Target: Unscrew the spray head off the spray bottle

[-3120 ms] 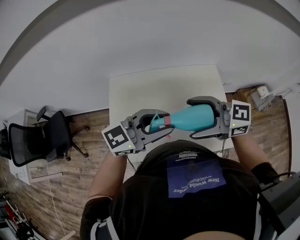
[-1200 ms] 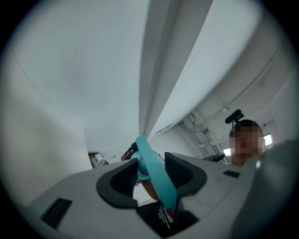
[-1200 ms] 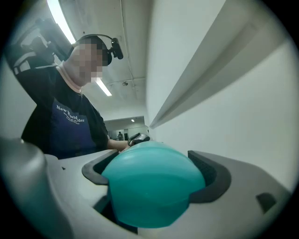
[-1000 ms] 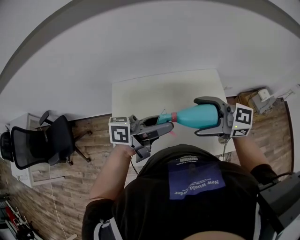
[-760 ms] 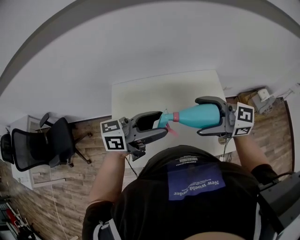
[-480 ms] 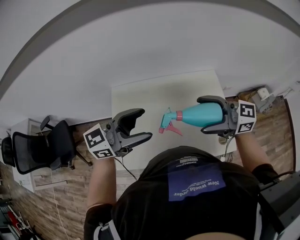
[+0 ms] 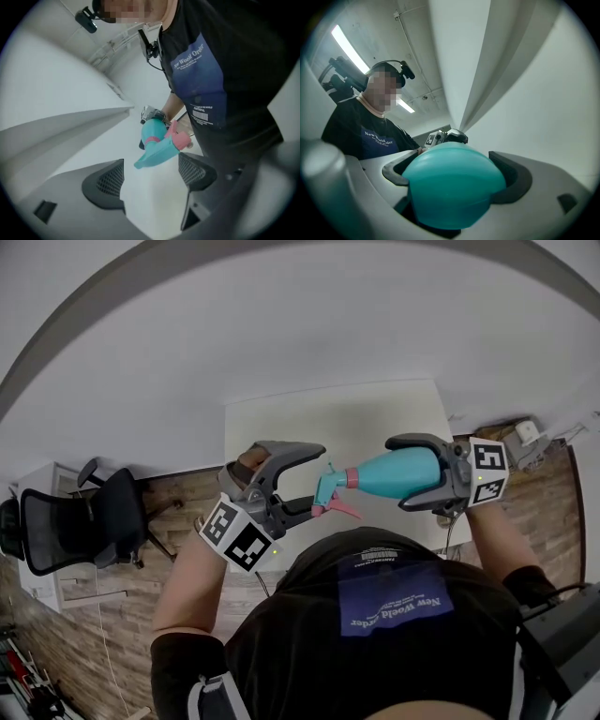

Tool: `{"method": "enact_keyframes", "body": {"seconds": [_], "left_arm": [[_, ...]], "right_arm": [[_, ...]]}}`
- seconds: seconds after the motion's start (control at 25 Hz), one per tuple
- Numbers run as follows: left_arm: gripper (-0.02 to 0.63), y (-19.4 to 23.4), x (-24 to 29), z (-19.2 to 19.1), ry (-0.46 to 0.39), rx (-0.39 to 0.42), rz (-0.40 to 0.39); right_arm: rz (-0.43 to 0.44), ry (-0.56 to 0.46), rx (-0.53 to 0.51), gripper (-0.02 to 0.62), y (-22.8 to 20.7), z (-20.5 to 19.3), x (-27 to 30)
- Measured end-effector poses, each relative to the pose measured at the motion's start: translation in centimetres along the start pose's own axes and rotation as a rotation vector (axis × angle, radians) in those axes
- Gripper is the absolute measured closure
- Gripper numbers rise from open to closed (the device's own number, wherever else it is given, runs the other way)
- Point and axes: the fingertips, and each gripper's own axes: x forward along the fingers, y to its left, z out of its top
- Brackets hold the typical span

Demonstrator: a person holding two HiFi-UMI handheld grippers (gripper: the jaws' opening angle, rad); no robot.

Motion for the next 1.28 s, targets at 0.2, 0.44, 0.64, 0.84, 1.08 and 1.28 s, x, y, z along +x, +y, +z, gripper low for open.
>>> {"method": "enact_keyframes", "body": {"seconds": [0.2,0.44,0.64,0.84,1.08,1.28], "left_arm": [[0.255,-1.3,1.6,1.2,-0.016,0.1,-0.071],[0.384,-1.1,1.4,1.9,-0.047,0.083,-0.059],[0.472,-1.6,1.3,1.9,-0.047,0.014,-0.085],[0.472,-1.4,0.8,2.0,-0.124,-0.32,-0.17],[0.472,-0.2,0.3,1.9,-0.23,-0.84,-0.278],[0.472,0.1,0.3,1.6,-0.288,-1.19,-0.355]], "right_arm": [[0.027,0.02,0.0,0.13,0.3,0.0,0.5],[0.04,0.019,0.024,0.13,0.5,-0.4,0.5],[0.05,0.037,-0.001,0.13,0.9,-0.5,0.8],[0.047,0.042,-0.05,0.13,1.4,-0.3,1.1],[0.027,0.059,-0.122,0.13,1.6,0.1,1.5],[0.01,0.065,-0.161,0.13,1.9,0.4,1.5]]}}
